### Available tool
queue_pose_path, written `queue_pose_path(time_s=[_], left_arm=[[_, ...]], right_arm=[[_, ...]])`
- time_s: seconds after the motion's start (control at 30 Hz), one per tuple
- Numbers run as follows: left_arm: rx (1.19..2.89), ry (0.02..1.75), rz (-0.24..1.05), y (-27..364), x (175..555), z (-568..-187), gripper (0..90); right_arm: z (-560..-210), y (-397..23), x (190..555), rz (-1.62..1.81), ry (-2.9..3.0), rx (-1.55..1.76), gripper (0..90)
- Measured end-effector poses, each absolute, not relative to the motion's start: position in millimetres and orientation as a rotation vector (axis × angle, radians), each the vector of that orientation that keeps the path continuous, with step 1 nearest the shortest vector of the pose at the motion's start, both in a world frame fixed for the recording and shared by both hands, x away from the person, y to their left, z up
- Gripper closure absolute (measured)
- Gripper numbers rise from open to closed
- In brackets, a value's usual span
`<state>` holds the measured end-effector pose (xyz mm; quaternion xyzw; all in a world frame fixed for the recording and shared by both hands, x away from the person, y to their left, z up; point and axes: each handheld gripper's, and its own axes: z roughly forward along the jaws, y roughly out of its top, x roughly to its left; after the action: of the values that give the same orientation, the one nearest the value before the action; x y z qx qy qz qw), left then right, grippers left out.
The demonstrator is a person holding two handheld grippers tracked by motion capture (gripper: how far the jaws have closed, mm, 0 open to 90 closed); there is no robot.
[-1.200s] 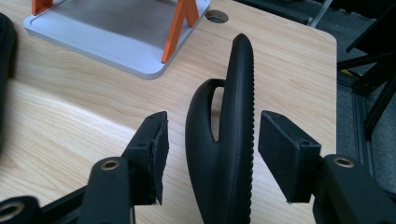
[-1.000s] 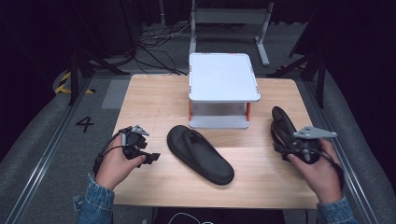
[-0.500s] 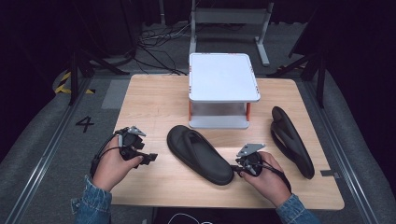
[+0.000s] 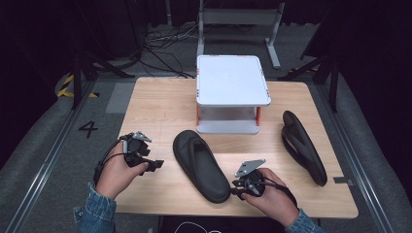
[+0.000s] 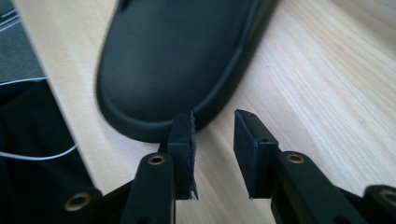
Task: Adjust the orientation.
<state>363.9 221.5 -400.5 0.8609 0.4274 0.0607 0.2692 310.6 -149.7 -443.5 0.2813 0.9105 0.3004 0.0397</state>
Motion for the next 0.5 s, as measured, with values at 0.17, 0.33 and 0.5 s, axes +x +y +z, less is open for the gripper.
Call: queue_pose_path(time_s=[0.17, 0.33, 0.5], left_arm=[[2.315, 1.166, 0.161, 224.1, 361.4, -400.8, 30.4], [2.294, 1.214, 0.172, 236.3, 352.4, -402.4, 30.4], [2.270, 1.254, 0.188, 247.6, 345.2, -403.0, 30.4]], right_arm=[[-431.7, -149.0, 332.8, 1.020, 2.683, 0.914, 57.8], [-430.4, -125.2, 366.6, 1.023, 2.618, 0.912, 59.0], [-422.5, -98.9, 390.2, 0.981, 2.597, 0.897, 64.6]])
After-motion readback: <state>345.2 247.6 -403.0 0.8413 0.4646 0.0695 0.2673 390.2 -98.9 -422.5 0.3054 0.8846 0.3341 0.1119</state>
